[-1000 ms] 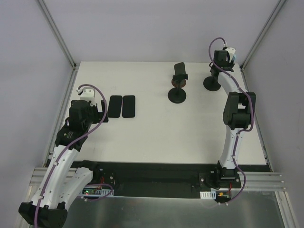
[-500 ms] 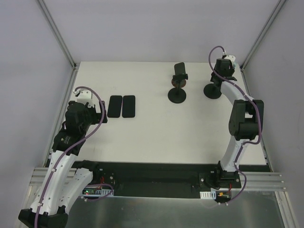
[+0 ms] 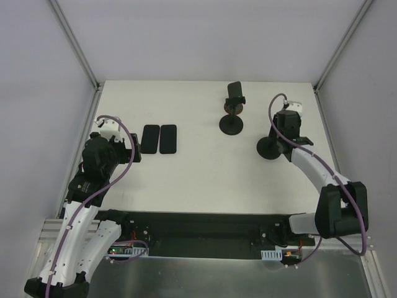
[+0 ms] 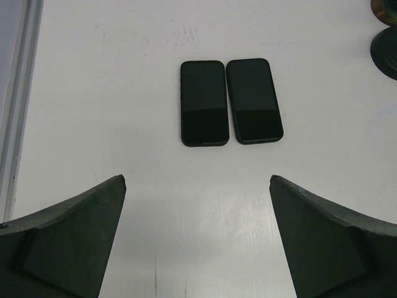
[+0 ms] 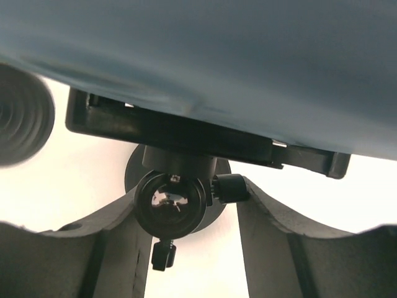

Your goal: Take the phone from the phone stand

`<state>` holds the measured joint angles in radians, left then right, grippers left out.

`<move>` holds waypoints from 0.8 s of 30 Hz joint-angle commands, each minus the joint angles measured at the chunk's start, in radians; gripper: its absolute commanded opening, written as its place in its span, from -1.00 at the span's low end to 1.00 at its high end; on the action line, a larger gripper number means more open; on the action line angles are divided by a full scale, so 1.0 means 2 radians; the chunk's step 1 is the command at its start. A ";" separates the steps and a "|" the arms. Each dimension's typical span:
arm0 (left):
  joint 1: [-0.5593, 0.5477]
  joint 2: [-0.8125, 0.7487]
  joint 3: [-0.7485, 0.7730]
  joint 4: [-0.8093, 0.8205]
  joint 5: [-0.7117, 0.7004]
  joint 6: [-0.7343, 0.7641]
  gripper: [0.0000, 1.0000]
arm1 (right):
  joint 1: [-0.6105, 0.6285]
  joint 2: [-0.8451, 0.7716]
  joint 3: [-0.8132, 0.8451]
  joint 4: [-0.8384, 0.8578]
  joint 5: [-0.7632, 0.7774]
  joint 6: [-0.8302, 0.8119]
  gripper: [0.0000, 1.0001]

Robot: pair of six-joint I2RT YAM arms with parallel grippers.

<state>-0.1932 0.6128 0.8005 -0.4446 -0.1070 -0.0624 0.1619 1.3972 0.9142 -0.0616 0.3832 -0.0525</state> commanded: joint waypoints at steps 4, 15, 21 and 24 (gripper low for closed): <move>0.006 0.000 -0.008 0.031 0.047 0.004 0.97 | 0.091 -0.117 -0.078 0.054 -0.044 -0.017 -0.98; 0.006 0.003 -0.024 0.069 0.182 0.025 0.98 | 0.227 -0.137 -0.102 0.110 -0.287 -0.119 -0.94; 0.006 0.032 -0.027 0.093 0.292 0.022 0.98 | 0.257 -0.108 -0.090 0.119 -0.344 -0.139 -0.79; 0.001 0.065 -0.012 0.093 0.329 0.007 0.98 | 0.265 -0.113 -0.092 0.118 -0.352 -0.137 -0.62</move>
<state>-0.1883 0.6670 0.7513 -0.3111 0.3763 -0.0330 0.6716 1.1854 0.6846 0.0952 -0.1947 -0.3294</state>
